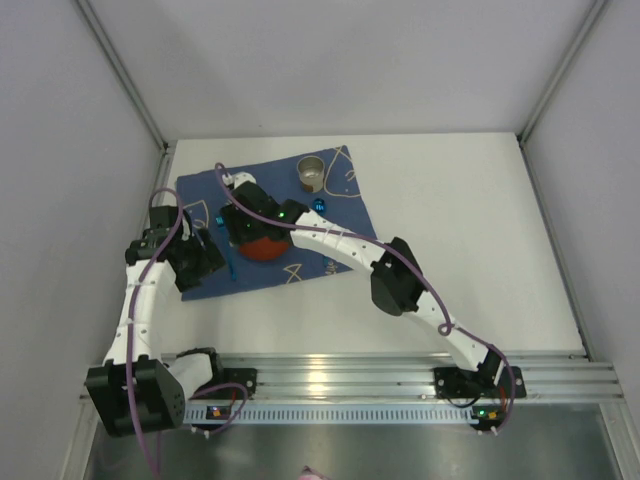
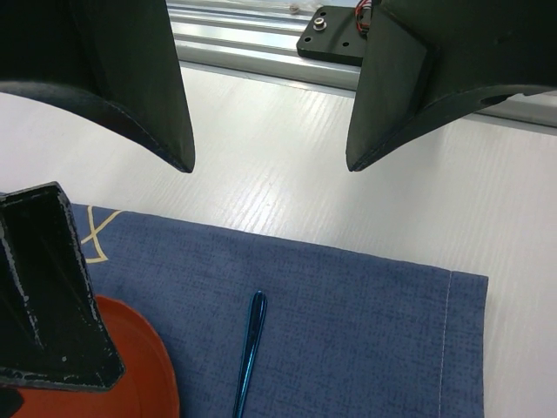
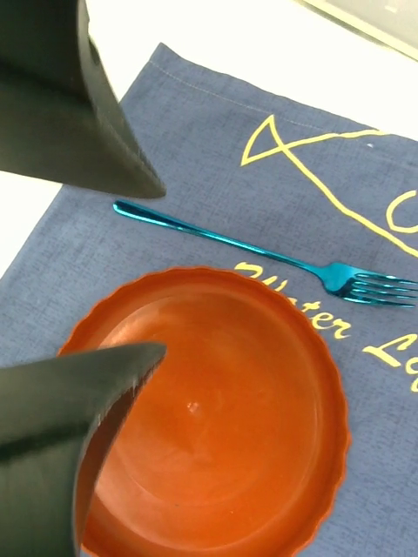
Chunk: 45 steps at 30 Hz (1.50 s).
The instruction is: Set the dinner table for one person
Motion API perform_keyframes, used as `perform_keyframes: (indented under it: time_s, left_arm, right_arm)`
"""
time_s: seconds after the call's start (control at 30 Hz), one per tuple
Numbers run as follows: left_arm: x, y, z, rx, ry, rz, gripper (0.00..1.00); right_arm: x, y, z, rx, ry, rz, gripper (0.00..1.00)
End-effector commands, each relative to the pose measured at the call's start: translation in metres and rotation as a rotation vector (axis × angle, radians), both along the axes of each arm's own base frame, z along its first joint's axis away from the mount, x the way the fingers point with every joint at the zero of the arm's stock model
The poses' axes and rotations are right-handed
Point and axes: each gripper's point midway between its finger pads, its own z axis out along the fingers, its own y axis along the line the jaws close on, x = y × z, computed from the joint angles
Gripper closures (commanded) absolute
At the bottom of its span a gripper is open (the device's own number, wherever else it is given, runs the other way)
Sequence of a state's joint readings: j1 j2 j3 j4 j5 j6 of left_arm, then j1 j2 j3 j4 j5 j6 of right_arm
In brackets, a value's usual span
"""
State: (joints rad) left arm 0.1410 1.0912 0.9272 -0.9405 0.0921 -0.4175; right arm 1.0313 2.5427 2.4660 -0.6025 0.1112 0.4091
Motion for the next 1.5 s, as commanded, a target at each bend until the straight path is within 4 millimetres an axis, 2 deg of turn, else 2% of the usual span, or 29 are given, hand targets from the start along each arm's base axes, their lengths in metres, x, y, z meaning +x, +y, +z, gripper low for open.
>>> perform_keyframes:
  time_s: [0.0,0.07,0.1,0.27,0.3,0.37,0.4,0.47,0.5,0.53,0.57,0.6,0.63,0.67,0.7,0.73,0.77,0.8,0.83,0.87,0.93,0.97,1.03,1.13,1.17,1.2,1.23,1.4,1.47]
  left_arm:
    - [-0.002,0.002,0.0,0.015,0.005,0.017,0.24]
    - [-0.001,0.002,0.002,0.016,-0.005,0.015,0.24]
    - [-0.002,0.003,0.002,0.019,-0.004,0.017,0.24]
    - [-0.001,0.002,0.005,0.017,-0.025,0.011,0.24]
    - [-0.001,0.001,0.006,0.014,-0.028,0.009,0.24]
    - [-0.001,0.0,0.008,0.012,-0.038,0.006,0.24]
    - [-0.001,0.0,0.008,0.012,-0.041,0.002,0.24]
    - [-0.001,-0.002,0.008,0.001,-0.048,-0.01,0.25]
    - [0.0,-0.007,0.01,-0.021,-0.058,-0.029,0.25]
    - [0.0,-0.01,0.011,-0.032,-0.071,-0.044,0.25]
    - [0.001,-0.012,0.012,-0.037,-0.076,-0.056,0.26]
    - [0.0,-0.013,0.011,-0.044,-0.074,-0.059,0.26]
    - [0.001,-0.013,0.012,-0.045,-0.08,-0.058,0.26]
    - [0.001,-0.013,0.009,-0.049,-0.074,-0.057,0.26]
    - [0.002,-0.015,0.008,-0.057,-0.075,-0.062,0.03]
    - [0.005,-0.018,0.007,-0.073,-0.079,-0.065,0.02]
    - [0.006,-0.019,0.005,-0.08,-0.072,-0.062,0.02]
    - [0.008,-0.02,0.004,-0.085,-0.073,-0.062,0.02]
    - [0.011,-0.022,0.004,-0.095,-0.076,-0.057,0.02]
    - [0.02,-0.024,0.003,-0.093,-0.093,-0.072,0.02]
    - [0.031,-0.026,0.003,-0.081,-0.099,-0.106,0.02]
    - [0.044,-0.026,0.002,-0.062,-0.087,-0.125,0.02]
    - [0.059,-0.018,0.005,0.015,-0.075,-0.14,0.02]
    - [0.094,0.019,0.024,0.24,-0.206,-0.079,0.02]
    - [0.101,0.027,0.035,0.294,-0.302,-0.072,0.01]
    - [0.13,0.028,0.056,0.326,-0.493,-0.07,0.01]
    - [0.121,0.031,0.032,0.387,-0.526,-0.131,0.02]
    - [0.121,0.048,0.004,0.482,-0.761,-0.015,0.01]
    - [0.118,0.038,-0.011,0.483,-0.85,-0.073,0.01]
  right_arm:
    - [0.014,0.005,0.049,0.099,-0.085,-0.022,0.31]
    - [0.017,-0.003,0.057,0.089,-0.102,-0.039,0.04]
    - [0.017,-0.007,0.075,0.105,-0.126,-0.04,0.0]
    - [0.017,-0.041,0.13,0.106,-0.218,-0.08,0.0]
    - [0.013,-0.052,0.163,0.14,-0.254,-0.086,0.0]
    - [0.006,-0.069,0.173,0.129,-0.263,-0.099,0.0]
    - [-0.002,-0.083,0.205,0.174,-0.288,-0.108,0.0]
    - [-0.015,-0.102,0.205,0.165,-0.273,-0.105,0.0]
    - [-0.029,-0.12,0.238,0.224,-0.289,-0.112,0.0]
    - [-0.037,-0.13,0.243,0.238,-0.286,-0.116,0.0]
    - [-0.045,-0.141,0.224,0.203,-0.256,-0.117,0.0]
    - [-0.06,-0.163,0.252,0.268,-0.269,-0.133,0.0]
    - [-0.068,-0.175,0.255,0.279,-0.271,-0.146,0.0]
    - [-0.076,-0.188,0.23,0.246,-0.237,-0.161,0.0]
    - [-0.089,-0.212,0.252,0.303,-0.261,-0.175,0.0]
    - [-0.096,-0.224,0.25,0.312,-0.265,-0.186,0.0]
    - [-0.102,-0.237,0.226,0.277,-0.242,-0.201,0.0]
    - [-0.112,-0.26,0.24,0.323,-0.265,-0.225,0.0]
    - [-0.113,-0.275,0.237,0.321,-0.279,-0.263,0.0]
    - [-0.116,-0.288,0.211,0.278,-0.267,-0.288,0.0]
    - [-0.121,-0.321,0.216,0.311,-0.316,-0.362,0.0]
    - [-0.122,-0.332,0.198,0.279,-0.323,-0.383,0.0]
    - [-0.128,-0.356,0.205,0.313,-0.374,-0.416,0.0]
    - [-0.138,-0.377,0.202,0.299,-0.449,-0.374,0.0]
    - [-0.14,-0.383,0.196,0.267,-0.475,-0.355,0.0]
    - [-0.146,-0.394,0.201,0.284,-0.494,-0.355,0.0]
    - [-0.148,-0.4,0.195,0.279,-0.496,-0.36,0.0]
    - [-0.159,-0.438,0.198,0.391,-0.505,-0.476,0.0]
    - [-0.16,-0.446,0.194,0.391,-0.515,-0.495,0.0]
